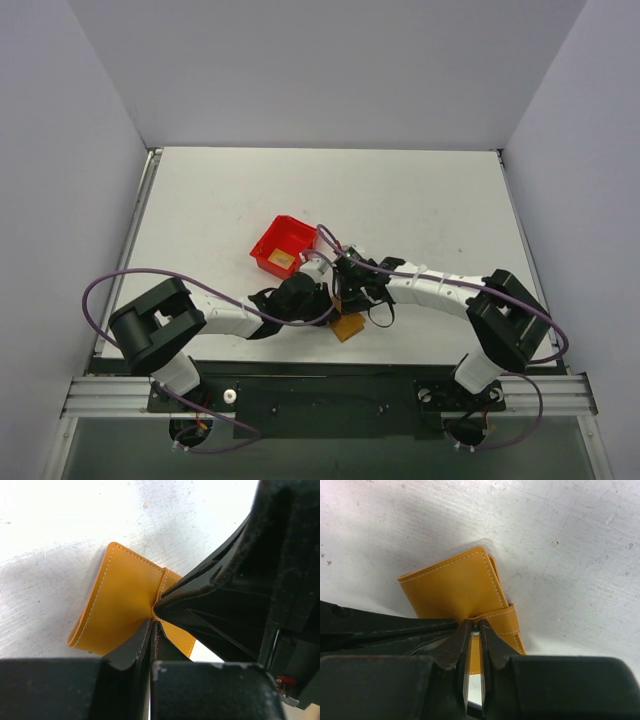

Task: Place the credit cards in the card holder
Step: Close the card holder at the center of the board.

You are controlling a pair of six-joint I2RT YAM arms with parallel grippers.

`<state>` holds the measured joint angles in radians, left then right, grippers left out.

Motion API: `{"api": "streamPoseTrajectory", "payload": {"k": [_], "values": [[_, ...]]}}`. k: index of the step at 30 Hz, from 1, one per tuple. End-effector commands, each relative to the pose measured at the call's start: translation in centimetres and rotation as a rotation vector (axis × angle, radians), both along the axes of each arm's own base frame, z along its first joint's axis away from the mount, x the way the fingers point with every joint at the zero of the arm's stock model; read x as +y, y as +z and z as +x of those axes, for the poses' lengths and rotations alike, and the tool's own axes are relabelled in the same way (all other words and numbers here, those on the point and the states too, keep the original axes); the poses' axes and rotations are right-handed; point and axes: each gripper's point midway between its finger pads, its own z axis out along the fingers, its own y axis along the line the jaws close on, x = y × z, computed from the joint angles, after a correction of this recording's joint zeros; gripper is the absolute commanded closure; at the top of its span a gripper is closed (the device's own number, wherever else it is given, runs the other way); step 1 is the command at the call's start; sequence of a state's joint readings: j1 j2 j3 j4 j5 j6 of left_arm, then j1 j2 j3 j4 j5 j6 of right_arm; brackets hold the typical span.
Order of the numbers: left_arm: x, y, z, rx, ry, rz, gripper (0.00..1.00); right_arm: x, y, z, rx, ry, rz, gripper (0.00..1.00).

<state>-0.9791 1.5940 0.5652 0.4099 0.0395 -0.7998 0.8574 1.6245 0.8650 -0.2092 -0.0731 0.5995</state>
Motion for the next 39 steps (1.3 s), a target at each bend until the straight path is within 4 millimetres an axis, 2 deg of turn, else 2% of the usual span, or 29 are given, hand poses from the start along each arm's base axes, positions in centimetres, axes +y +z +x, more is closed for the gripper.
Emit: {"api": "streamPoseTrajectory", "payload": {"k": [1, 5, 8, 12, 16, 19, 24, 31, 34, 39], "values": [[1.9, -3.5, -1.5, 0.062, -0.024, 0.123, 0.99, -0.8, -4.6, -2.4, 0.048, 0.013, -0.016, 0.98], [2.0, -3.3, -1.4, 0.056, -0.018, 0.123, 0.99, 0.9, 0.0, -0.1, -0.074, 0.014, 0.115, 0.95], [2.0, -3.2, -1.3, 0.053, -0.016, 0.123, 0.99, 0.9, 3.1, 1.6, -0.145, -0.019, 0.192, 0.93], [1.9, -3.0, -1.2, 0.047, -0.014, 0.118, 0.99, 0.1, 5.5, 2.6, -0.2, -0.05, 0.253, 0.93], [1.7, -2.6, -1.0, 0.036, -0.015, 0.112, 0.99, -1.2, 7.0, 3.0, -0.238, -0.081, 0.294, 0.92], [1.4, -2.3, -0.9, 0.027, -0.018, 0.107, 0.99, -2.0, 7.0, 3.0, -0.232, -0.092, 0.285, 0.91], [1.1, -1.3, -0.5, 0.005, -0.016, 0.09, 0.99, -2.1, 5.9, 2.2, -0.191, -0.067, 0.281, 0.91], [0.3, 3.3, 0.8, -0.089, 0.007, 0.005, 0.98, -2.2, 4.7, 1.7, -0.167, -0.07, 0.281, 0.91], [0.1, 4.6, 1.3, -0.116, 0.014, -0.009, 0.97, -2.1, 4.4, 1.5, -0.15, -0.065, 0.278, 0.91], [0.5, 4.3, 1.2, -0.114, 0.022, 0.003, 0.97, -1.4, 4.8, 1.7, -0.163, -0.05, 0.313, 0.91]]}}
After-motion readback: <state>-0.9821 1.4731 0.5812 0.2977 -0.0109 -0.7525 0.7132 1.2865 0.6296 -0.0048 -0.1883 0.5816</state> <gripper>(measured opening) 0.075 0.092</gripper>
